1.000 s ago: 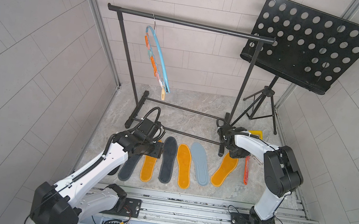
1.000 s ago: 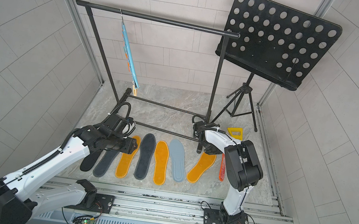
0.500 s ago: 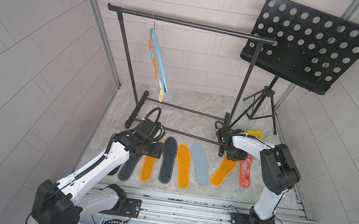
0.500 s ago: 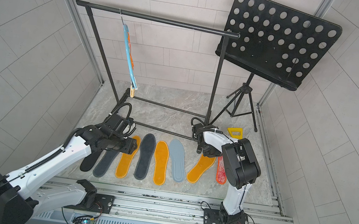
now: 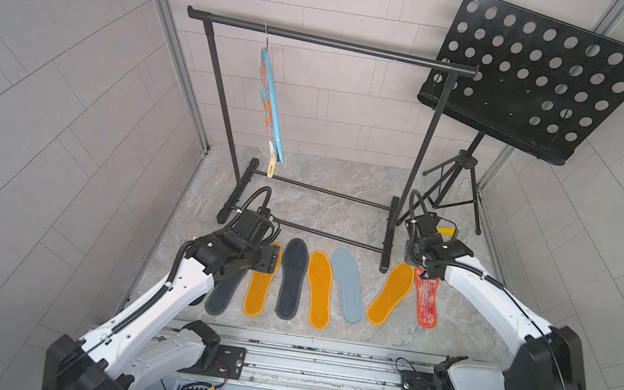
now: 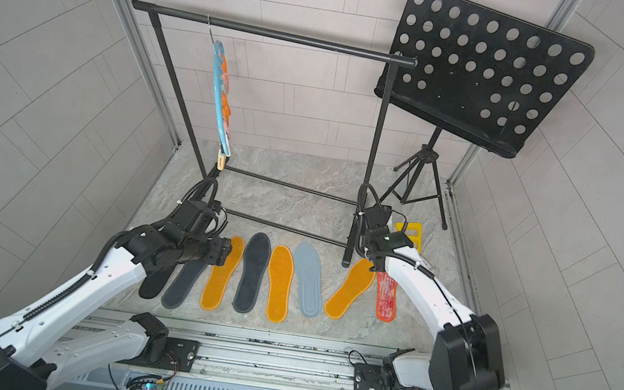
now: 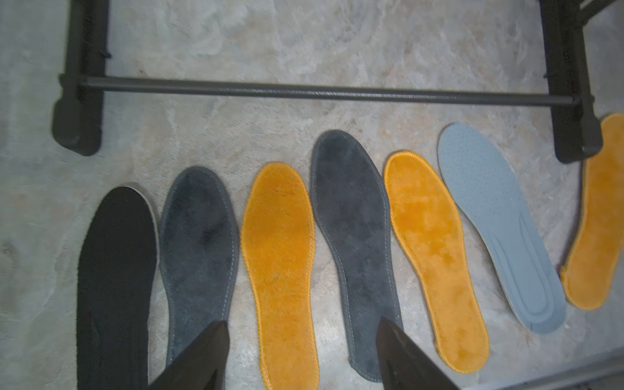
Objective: Take the shoe insoles off the hanger
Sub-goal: Place the insole at the center of the board, then reset both arms
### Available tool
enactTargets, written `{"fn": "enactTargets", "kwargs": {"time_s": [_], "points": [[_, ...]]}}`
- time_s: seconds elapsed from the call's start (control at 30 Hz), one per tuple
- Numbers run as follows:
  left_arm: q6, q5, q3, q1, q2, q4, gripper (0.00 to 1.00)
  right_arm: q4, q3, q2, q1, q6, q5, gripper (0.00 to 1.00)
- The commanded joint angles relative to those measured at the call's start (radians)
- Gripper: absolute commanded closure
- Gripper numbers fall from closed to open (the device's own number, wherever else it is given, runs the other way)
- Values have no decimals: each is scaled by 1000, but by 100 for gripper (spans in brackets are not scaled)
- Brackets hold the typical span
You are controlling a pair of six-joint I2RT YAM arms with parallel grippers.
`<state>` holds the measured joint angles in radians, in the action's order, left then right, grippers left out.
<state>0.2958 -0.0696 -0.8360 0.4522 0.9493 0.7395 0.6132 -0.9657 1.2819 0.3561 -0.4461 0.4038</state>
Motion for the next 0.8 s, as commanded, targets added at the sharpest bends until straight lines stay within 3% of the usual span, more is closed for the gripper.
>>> {"fn": "enactTargets", "kwargs": {"time_s": [0.0,0.13,0.23,0.33,0.53,0.77], "points": [[25,-311,85,-12,-73,-123,1,-203,82,-74,-21,101,14,0],[-109,-415,273,-22,-140,-465,0,-392,210,-177,-52,228,43,0],[-155,-495,347,-67,-112,-646,0,-539,320,-243,-112,254,42,0],[-194,-361,368,-175,-29,-734,0,-671,425,-261,-159,285,43,0],[-249,-209,383,-328,195,-999,1,-911,511,-157,-238,286,11,0],[-253,-67,386,-414,419,-1311,2,-1203,557,23,-302,286,-61,0]]}}
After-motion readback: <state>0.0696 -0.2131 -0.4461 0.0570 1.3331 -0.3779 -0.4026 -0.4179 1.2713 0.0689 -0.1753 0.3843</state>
